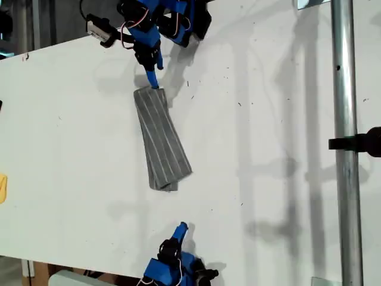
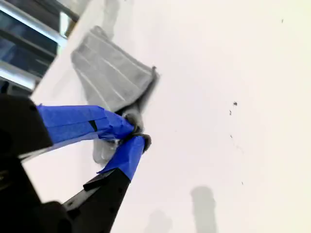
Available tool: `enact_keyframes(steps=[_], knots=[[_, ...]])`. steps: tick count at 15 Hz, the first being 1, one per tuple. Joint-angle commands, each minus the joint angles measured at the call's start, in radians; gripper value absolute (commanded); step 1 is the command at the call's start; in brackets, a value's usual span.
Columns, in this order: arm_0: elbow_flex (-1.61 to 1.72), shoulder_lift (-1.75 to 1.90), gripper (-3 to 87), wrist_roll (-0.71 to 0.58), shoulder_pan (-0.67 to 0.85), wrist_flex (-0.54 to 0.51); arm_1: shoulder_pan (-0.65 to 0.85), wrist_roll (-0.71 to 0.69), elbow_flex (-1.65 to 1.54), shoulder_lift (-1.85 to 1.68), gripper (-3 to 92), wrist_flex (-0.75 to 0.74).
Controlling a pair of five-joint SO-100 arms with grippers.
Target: Grasp corners of a towel and fold twice.
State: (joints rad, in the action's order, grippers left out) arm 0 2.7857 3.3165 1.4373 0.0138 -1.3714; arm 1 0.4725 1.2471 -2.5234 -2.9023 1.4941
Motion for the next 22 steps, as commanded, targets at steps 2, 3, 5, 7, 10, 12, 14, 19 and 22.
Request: enact_keyframes(steps=[2,3,5,7,10,12,14,19,22], knots=[[0.141,0.155,-1.3,0.055,-0.049,0.034,0.011,0.064,0.011,0.044,32.6,0.002],[0.181,0.155,-1.2,0.058,-0.04,0.034,0.046,0.058,0.023,0.114,34.1,-0.011],[0.272,0.155,-0.6,0.054,-0.021,0.067,0.153,-0.032,0.043,0.242,34.7,-0.078],[0.333,0.155,-0.4,0.043,-0.014,0.12,0.255,-0.129,0.051,0.439,35.6,-0.212],[0.333,0.155,-0.4,0.032,0.009,0.089,0.38,-0.279,0.058,0.67,36.8,-0.422],[0.333,0.155,-0.4,0.031,0.002,0.081,0.391,-0.334,0.077,0.782,37.0,-0.549],[0.333,0.155,-0.4,0.032,0.002,0.081,0.353,-0.345,0.163,0.969,36.9,-0.635],[0.333,0.155,-0.4,0.034,-0.002,0.078,0.098,-0.233,0.581,1.419,28.8,-0.676],[0.333,0.155,-0.4,0.034,-0.003,0.078,0.043,-0.229,0.732,1.546,9.2,-0.624]])
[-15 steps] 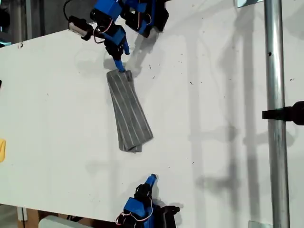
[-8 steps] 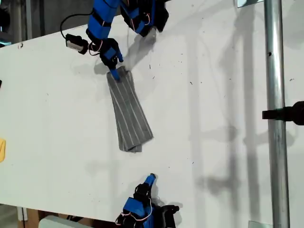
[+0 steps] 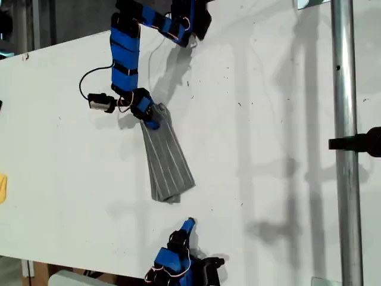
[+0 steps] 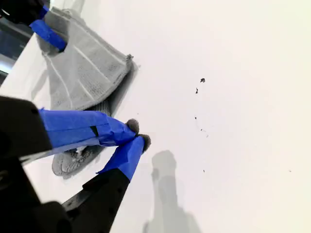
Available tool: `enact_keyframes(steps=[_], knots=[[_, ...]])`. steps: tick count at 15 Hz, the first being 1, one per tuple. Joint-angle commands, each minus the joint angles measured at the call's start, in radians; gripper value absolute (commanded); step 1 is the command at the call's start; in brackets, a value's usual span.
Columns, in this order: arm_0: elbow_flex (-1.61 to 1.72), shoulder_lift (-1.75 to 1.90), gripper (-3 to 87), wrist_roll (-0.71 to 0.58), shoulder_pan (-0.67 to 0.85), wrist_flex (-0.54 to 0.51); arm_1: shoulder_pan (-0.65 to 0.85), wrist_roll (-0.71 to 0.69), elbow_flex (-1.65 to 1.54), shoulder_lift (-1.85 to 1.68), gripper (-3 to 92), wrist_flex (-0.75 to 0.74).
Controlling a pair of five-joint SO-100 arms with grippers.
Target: Grasp corners of a towel and fold twice.
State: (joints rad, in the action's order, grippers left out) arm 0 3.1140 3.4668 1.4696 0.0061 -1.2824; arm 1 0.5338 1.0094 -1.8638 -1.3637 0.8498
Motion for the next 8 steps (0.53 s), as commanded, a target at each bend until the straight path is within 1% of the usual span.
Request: enact_keyframes(steps=[1,2,3,4,5,6,7,8], knots=[[0.005,0.005,-0.3,-0.003,0.005,-0.011,-0.009,0.005,0.069,0.003,2.9,0.06],[0.005,0.005,-0.3,-0.006,0.003,-0.011,0.003,0.008,0.049,-0.034,-0.2,0.14],[0.005,0.005,-0.3,-0.008,0.003,-0.011,0.015,0.031,-0.067,-0.178,-0.2,0.167],[0.005,0.005,-0.2,-0.011,0.006,-0.011,0.025,0.069,-0.202,-0.388,-0.2,0.233],[0.005,0.005,-0.1,-0.014,0.011,-0.011,0.021,0.114,-0.301,-0.598,-0.2,0.353],[0.005,0.005,0.1,-0.02,0.014,-0.009,0.005,0.155,-0.334,-0.744,-0.2,0.476],[0.003,0.005,0.2,-0.025,0.014,-0.008,-0.029,0.196,-0.31,-0.838,-0.2,0.56],[0.003,0.005,0.2,-0.025,0.014,-0.008,-0.066,0.212,-0.222,-0.831,-0.2,0.572]])
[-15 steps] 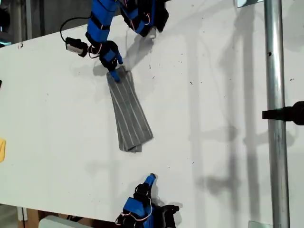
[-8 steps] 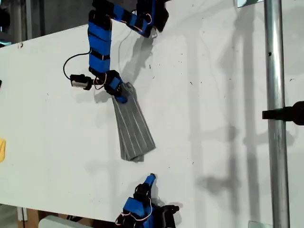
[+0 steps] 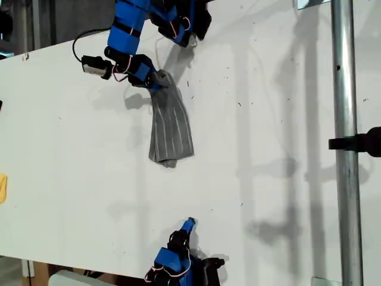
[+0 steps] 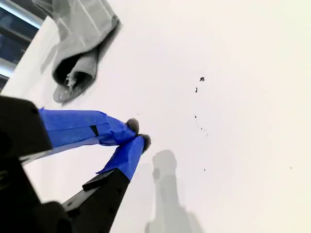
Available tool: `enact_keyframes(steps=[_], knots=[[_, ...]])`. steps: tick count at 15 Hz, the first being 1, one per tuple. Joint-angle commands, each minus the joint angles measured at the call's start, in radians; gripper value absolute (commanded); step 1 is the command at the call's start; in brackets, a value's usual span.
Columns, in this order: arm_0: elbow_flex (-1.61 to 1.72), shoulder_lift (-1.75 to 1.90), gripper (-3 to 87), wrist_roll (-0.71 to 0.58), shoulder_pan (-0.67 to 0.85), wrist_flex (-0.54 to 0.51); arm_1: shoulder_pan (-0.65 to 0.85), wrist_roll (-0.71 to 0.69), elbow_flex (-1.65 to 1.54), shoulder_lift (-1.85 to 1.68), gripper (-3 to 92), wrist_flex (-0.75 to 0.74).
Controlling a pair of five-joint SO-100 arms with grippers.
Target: Grasp corners of a towel and fold twice.
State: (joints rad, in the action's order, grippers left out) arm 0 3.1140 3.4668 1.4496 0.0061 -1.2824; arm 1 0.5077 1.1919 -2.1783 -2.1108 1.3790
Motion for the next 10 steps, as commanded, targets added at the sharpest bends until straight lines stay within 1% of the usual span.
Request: enact_keyframes(steps=[1,2,3,4,5,6,7,8,9,10], knots=[[0.003,0.005,0.2,0.005,0.011,-0.009,-0.078,0.018,0.219,0.046,-0.2,-0.018],[0.005,0.005,0.5,0.018,0.012,-0.009,-0.121,-0.003,0.377,0.262,-0.2,-0.118],[0.005,0.005,1.2,0.035,0.014,-0.011,-0.163,-0.02,0.591,0.508,-0.2,-0.164],[0.005,0.005,2.1,0.064,0.015,-0.011,-0.206,-0.041,0.805,0.712,-0.2,-0.176],[0.005,0.005,4.6,0.044,0.017,-0.012,-0.242,-0.064,0.965,0.827,0.7,-0.199],[0.005,0.005,6.5,0.044,0.021,-0.012,-0.267,-0.097,1.014,0.834,23.3,-0.259],[0.005,0.005,7.6,0.035,0.031,-0.012,-0.268,-0.129,0.963,0.762,44.0,-0.351],[0.005,0.005,8.4,0.021,0.034,-0.012,-0.275,-0.129,0.853,0.617,32.2,-0.446],[0.005,0.005,8.4,-0.003,0.034,-0.012,-0.267,-0.144,0.646,0.408,15.2,-0.634],[0.005,0.005,8.4,-0.031,0.034,-0.012,-0.239,-0.144,0.446,0.206,10.0,-0.773]])
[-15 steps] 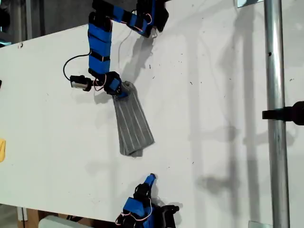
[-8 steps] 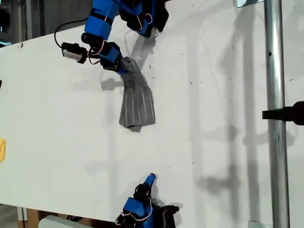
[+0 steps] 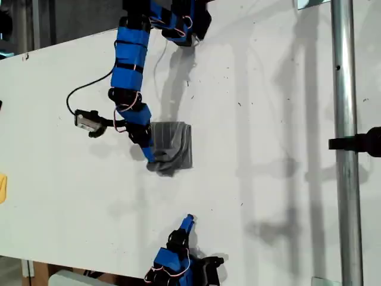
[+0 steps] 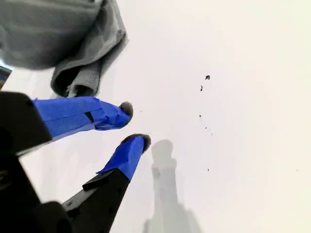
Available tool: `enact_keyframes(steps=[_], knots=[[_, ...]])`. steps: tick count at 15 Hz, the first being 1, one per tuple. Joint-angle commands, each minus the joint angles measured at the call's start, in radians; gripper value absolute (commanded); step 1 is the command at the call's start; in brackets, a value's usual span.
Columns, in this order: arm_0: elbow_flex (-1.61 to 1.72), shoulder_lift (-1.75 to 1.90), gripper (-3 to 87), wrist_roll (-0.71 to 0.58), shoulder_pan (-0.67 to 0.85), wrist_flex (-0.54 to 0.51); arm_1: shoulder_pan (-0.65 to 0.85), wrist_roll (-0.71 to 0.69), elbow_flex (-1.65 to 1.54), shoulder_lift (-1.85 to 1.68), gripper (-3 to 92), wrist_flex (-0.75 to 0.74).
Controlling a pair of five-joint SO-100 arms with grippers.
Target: Grasp corners of a towel and fold twice.
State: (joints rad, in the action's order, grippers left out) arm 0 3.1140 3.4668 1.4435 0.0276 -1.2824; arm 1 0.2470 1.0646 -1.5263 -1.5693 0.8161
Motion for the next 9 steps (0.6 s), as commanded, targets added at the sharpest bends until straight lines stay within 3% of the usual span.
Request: enact_keyframes(steps=[1,3,5,6,9], knots=[[0.005,0.005,8.4,-0.029,0.012,-0.012,0.06,-0.005,-0.336,-0.466,10.0,-0.244],[0.005,0.005,8.4,-0.006,0.012,-0.012,0.106,0.054,-0.56,-0.675,10.0,-0.172],[0.005,0.005,8.3,-0.109,0.012,-0.012,0.106,0.091,-0.828,-0.933,-0.3,-0.132],[0.005,0.005,8.3,-0.13,0.012,-0.012,0.095,0.13,-0.969,-1.081,-0.3,-0.095],[0.005,0.005,7.9,-0.403,-0.005,-0.014,0.078,0.201,-1.183,-1.483,-0.3,0.23]])
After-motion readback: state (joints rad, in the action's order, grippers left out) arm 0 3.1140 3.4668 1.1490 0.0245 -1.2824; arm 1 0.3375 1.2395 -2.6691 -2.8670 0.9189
